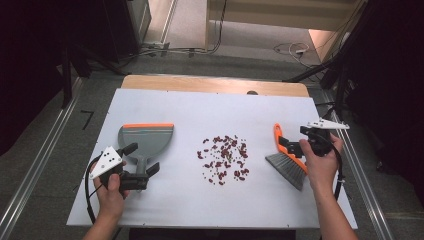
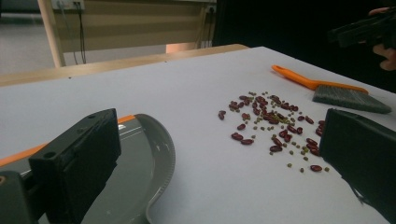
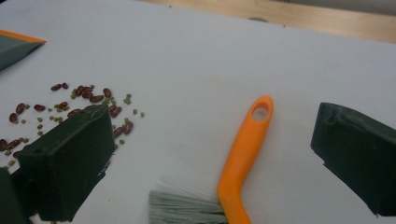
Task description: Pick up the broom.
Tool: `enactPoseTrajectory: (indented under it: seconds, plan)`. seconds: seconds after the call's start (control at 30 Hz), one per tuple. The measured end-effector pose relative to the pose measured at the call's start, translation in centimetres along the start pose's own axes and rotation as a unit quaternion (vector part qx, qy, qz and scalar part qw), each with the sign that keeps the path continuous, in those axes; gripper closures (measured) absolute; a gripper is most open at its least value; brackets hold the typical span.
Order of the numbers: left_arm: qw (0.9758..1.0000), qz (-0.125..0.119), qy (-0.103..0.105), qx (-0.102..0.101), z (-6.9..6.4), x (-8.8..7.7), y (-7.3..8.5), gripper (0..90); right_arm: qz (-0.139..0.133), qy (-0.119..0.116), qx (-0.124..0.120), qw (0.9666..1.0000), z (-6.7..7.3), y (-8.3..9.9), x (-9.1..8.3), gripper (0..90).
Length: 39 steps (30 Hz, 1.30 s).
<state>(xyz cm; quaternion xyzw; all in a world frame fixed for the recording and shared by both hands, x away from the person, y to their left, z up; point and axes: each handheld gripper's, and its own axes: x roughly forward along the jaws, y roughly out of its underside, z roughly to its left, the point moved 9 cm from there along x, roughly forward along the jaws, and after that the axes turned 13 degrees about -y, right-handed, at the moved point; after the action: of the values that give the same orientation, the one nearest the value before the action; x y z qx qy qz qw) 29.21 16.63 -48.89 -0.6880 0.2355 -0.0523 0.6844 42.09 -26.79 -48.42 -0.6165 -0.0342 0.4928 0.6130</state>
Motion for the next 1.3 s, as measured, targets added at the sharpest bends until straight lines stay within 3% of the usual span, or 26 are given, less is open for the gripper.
enactPoseTrajectory:
  seconds: [0.1,0.2,0.33,0.47,0.53,0.6,0.77,0.83,0.93,1.13,1.23,1.3]
  plan:
    - [1.0,0.0,0.002,0.002,-0.2,0.0,0.0,0.0,0.027,0.004,0.018,0.9995,-0.5,0.2,1.3,10.9]
    - [1.0,0.001,0.005,-0.002,-0.3,0.1,0.0,0.0,0.05,0.023,0.047,0.9974,-1.1,0.6,2.3,32.0]
    - [1.0,0.001,0.007,-0.001,-0.6,0.1,0.0,0.0,0.105,0.058,0.072,0.9902,-1.8,1.7,3.3,42.4]
    - [1.0,0.002,0.009,0.002,-0.7,0.1,0.0,0.0,0.137,0.06,0.096,0.984,-2.2,2.7,3.8,53.2]
    - [0.9999,0.003,0.01,0.0,-0.7,0.1,0.0,0.0,0.155,0.065,0.112,0.9793,-2.0,3.2,4.0,55.0]
    - [0.9999,0.003,0.01,-0.001,-0.7,0.1,0.0,0.0,0.159,0.061,0.127,0.977,-1.8,3.4,4.1,55.2]
    - [0.9999,0.005,0.014,0.0,-0.9,0.2,0.1,0.0,0.175,0.103,0.114,0.9724,-2.2,3.9,4.4,55.2]
    - [0.9999,0.006,0.014,0.002,-1.0,0.2,0.1,0.0,0.182,0.105,0.118,0.9706,-2.3,4.1,4.7,55.2]
    - [0.9999,0.005,0.013,0.002,-0.9,0.2,0.1,0.0,0.197,0.125,0.111,0.966,-2.5,4.9,5.0,58.9]
    - [0.9999,0.005,0.015,0.004,-1.1,0.2,0.0,0.0,0.186,0.122,0.131,0.9662,-2.7,5.0,4.9,62.7]
    - [0.9998,0.005,0.017,0.008,-1.5,0.2,0.0,0.0,0.18,0.13,0.139,0.965,-2.8,5.0,4.8,69.0]
    - [0.9998,0.006,0.017,0.01,-1.5,0.1,0.0,0.0,0.18,0.128,0.135,0.9659,-2.9,5.1,4.8,69.2]
